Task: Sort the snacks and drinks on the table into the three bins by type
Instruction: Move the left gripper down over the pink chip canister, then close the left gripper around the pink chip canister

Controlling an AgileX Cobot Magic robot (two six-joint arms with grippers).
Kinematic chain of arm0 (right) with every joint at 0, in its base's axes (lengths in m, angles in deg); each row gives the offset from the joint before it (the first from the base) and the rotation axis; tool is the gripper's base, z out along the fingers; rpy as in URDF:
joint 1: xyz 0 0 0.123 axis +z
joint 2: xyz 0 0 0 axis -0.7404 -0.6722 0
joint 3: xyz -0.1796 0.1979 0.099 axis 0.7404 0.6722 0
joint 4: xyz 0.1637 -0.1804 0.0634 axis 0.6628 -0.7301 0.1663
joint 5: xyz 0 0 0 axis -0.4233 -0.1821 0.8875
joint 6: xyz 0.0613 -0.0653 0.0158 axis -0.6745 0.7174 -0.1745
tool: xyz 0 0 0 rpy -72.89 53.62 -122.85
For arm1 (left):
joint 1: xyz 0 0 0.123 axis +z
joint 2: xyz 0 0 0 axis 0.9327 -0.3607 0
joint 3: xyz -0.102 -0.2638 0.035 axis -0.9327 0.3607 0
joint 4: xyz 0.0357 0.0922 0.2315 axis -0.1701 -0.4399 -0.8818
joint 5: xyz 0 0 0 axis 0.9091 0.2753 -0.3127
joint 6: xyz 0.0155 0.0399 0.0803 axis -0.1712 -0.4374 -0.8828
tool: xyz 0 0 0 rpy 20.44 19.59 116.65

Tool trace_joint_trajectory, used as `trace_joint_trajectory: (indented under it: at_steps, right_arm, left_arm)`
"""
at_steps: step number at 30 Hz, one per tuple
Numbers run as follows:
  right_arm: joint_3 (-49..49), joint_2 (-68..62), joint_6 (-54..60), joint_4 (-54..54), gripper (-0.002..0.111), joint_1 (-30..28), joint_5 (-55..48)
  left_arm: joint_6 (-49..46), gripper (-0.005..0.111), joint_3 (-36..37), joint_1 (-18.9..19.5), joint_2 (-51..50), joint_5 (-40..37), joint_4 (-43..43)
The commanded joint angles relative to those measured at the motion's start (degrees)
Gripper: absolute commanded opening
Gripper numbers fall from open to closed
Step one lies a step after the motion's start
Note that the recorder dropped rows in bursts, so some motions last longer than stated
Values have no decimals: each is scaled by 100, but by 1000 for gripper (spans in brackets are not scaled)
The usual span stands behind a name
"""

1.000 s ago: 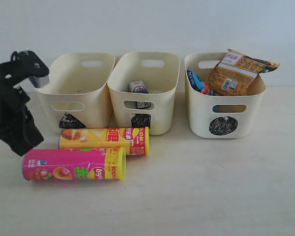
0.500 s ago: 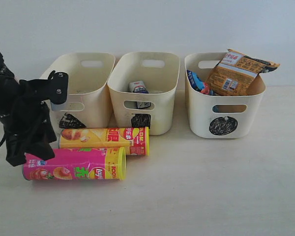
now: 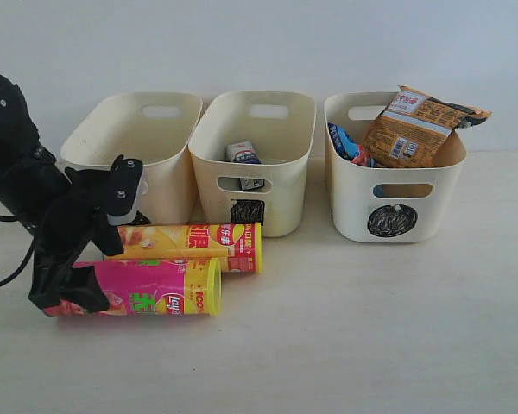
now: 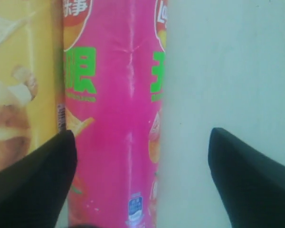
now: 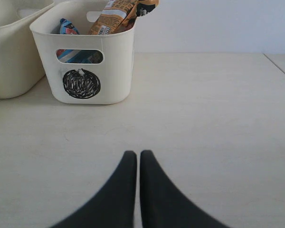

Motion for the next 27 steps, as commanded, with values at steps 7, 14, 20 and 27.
trace_joint_trajectory:
  at_steps: [7, 14, 20, 27]
  right_arm:
    - [22, 27, 5, -5, 0, -16, 42]
    - [22, 27, 5, -5, 0, -16, 42]
    - [22, 27, 5, -5, 0, -16, 42]
    - [22, 27, 5, -5, 0, -16, 42]
  left_arm:
    - [-131, 71, -28, -71, -373, 107, 280]
    - [-146, 71, -28, -300, -559, 107, 280]
    - [12, 71, -28, -440, -728, 107, 335]
    - [139, 71, -28, -641, -977, 107, 323]
